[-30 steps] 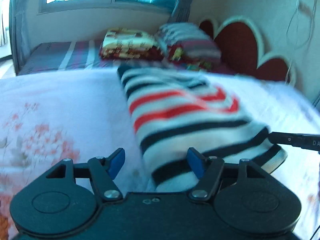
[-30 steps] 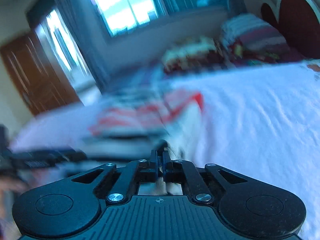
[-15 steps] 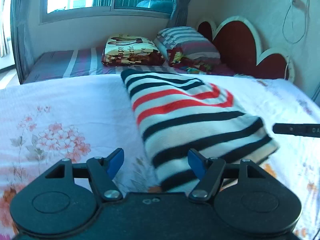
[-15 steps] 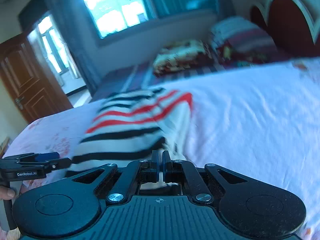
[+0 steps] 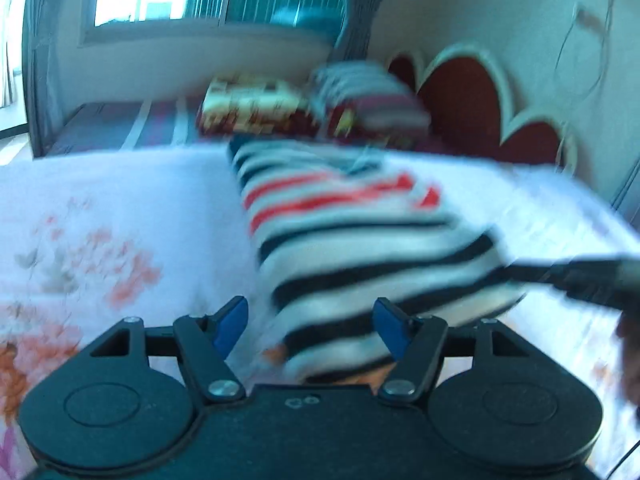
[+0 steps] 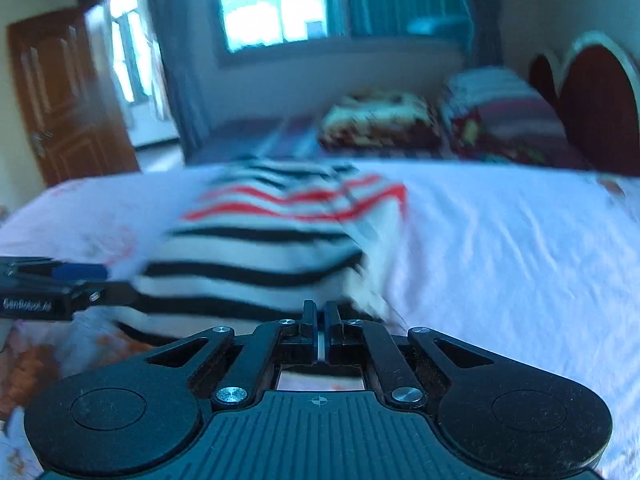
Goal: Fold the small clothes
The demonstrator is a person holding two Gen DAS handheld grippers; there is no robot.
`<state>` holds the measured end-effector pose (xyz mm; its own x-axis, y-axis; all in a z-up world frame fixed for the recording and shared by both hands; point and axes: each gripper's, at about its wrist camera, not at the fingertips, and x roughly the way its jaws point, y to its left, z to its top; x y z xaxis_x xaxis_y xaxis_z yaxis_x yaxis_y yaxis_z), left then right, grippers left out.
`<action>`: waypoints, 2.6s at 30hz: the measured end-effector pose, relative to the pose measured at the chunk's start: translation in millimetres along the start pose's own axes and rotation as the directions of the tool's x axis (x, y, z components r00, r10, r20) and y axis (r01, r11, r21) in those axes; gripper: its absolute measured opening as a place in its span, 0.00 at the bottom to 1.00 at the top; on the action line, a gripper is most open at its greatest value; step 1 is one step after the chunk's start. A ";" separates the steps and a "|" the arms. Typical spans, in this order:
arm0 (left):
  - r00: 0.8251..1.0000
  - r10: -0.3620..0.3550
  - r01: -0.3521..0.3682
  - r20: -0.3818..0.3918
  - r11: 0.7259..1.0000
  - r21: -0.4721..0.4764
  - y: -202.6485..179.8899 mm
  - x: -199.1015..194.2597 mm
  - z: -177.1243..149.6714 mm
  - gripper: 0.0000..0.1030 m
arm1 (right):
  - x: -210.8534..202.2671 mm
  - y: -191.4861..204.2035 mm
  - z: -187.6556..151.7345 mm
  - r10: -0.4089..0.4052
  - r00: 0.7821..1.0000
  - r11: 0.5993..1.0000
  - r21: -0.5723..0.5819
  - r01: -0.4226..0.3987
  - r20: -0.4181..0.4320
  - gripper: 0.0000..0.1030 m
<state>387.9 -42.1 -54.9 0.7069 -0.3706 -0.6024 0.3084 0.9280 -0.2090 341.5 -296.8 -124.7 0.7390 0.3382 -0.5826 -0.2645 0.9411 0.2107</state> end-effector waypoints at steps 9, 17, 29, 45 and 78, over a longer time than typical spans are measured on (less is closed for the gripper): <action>0.996 -0.022 0.024 -0.091 0.999 0.028 -40.7 46.4 -17.5 0.64 | 37.3 24.7 -9.4 0.004 0.997 0.997 -0.072 -0.010 -0.079 0.02; 0.997 -0.007 0.014 -0.081 0.996 0.087 -30.4 36.0 -28.3 0.65 | 38.5 -10.1 -17.9 -0.071 0.988 0.997 -0.032 0.067 -0.136 0.00; 0.993 0.062 -0.053 -0.105 0.995 0.087 -8.1 70.4 25.1 0.68 | 67.8 -31.5 32.2 -0.089 0.993 0.996 0.008 0.089 -0.077 0.00; 0.991 0.099 -0.089 -0.092 0.991 0.103 5.0 91.9 47.4 0.72 | 107.1 -34.9 49.5 -0.068 0.995 0.996 -0.065 0.063 -0.077 0.00; 0.933 -0.346 0.249 -0.104 0.825 -0.508 120.1 105.0 37.8 0.81 | 86.8 -165.0 31.6 0.383 0.924 0.737 0.603 -0.306 0.000 0.80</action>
<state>523.3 29.0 -114.1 0.4863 -0.6624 -0.5698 0.1067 0.6923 -0.7137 468.9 -422.7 -185.3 0.5808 0.6732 -0.4576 -0.0468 0.5888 0.8069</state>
